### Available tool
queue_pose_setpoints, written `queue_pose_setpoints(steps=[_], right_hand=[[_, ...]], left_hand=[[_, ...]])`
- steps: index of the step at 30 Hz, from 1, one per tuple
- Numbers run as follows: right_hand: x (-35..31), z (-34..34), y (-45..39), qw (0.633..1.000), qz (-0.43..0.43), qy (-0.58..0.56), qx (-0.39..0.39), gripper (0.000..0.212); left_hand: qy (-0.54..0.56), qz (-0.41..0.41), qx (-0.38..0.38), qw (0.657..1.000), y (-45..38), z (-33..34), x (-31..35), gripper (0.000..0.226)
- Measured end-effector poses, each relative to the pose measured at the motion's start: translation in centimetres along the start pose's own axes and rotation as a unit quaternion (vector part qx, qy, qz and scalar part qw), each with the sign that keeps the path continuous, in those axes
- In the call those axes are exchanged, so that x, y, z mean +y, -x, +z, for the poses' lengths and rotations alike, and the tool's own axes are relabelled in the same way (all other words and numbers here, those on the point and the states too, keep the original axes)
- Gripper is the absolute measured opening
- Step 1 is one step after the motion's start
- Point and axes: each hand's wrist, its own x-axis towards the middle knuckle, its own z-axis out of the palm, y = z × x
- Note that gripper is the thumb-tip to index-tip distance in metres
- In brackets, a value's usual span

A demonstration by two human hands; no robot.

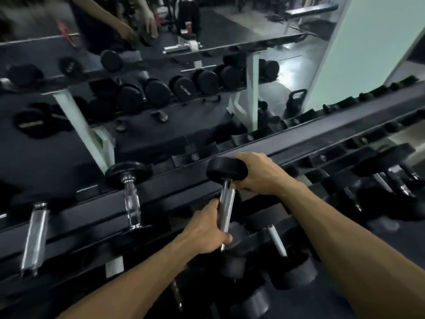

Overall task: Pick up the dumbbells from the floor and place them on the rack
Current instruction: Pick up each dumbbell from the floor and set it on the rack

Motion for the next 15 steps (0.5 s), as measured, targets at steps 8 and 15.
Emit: queue_pose_setpoints(steps=[8,15], right_hand=[[1.5,-1.8,-10.6,0.994,-0.102,0.023,-0.040,0.042],[1.6,-1.1,-16.9,0.988,-0.126,0.018,-0.083,0.038]], left_hand=[[0.089,-0.076,0.081,0.990,-7.2,-1.8,1.5,0.101],[0.110,-0.125,0.122,0.978,-11.6,-3.5,1.3,0.100]])
